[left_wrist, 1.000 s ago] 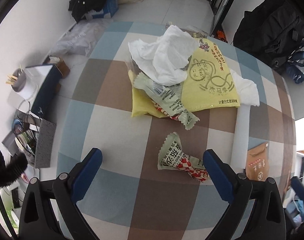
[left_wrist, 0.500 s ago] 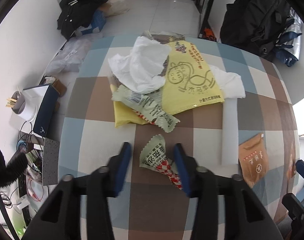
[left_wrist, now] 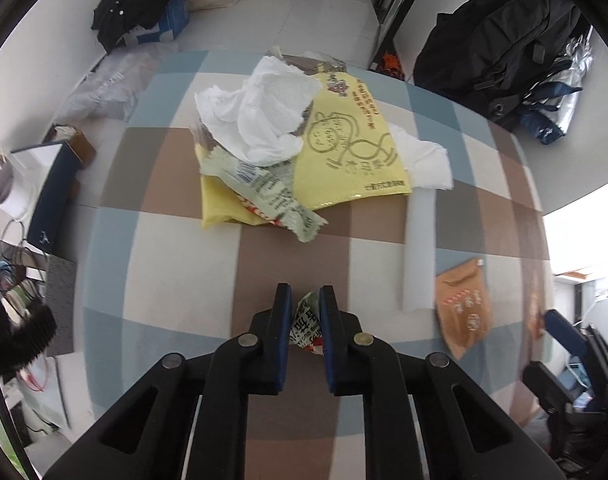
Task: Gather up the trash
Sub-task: 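Lift the packet with the right gripper while the left lifts the wrapper toward the bin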
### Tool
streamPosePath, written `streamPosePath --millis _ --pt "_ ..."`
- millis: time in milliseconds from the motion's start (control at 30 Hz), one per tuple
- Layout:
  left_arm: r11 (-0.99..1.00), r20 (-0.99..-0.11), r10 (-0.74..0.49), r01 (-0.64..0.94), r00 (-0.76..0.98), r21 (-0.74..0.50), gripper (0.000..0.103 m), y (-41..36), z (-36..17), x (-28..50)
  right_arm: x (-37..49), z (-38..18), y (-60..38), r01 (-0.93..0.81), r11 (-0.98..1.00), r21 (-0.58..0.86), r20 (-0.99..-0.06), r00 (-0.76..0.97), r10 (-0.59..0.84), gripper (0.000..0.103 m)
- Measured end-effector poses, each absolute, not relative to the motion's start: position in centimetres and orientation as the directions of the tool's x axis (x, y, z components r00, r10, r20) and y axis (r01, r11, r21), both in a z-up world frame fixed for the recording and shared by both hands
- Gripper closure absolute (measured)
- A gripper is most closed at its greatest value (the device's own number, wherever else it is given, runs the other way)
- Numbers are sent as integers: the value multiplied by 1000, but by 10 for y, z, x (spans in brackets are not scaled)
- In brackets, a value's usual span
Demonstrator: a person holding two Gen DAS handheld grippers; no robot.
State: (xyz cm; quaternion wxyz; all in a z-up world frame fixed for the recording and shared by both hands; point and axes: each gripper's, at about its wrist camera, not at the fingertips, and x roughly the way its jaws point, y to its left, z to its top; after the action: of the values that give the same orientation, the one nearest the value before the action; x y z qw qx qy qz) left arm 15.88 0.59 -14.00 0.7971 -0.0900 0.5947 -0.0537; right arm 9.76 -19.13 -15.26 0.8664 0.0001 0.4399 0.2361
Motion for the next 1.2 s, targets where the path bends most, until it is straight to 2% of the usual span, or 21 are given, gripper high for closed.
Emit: streamPosePath --millis 633,1000,1200 --pt "963 -896 -257 18 363 -269 96 11 -113 138 88 -151 -181 -424 889 173 -762 514 394 42" --pt "966 -865 -244 34 439 -256 96 19 -95 117 74 -126 -187 -403 883 243 -702 555 446 42" --pt "968 -845 -235 33 481 -250 96 21 -82 105 54 -110 -187 -423 879 218 -670 590 450 42"
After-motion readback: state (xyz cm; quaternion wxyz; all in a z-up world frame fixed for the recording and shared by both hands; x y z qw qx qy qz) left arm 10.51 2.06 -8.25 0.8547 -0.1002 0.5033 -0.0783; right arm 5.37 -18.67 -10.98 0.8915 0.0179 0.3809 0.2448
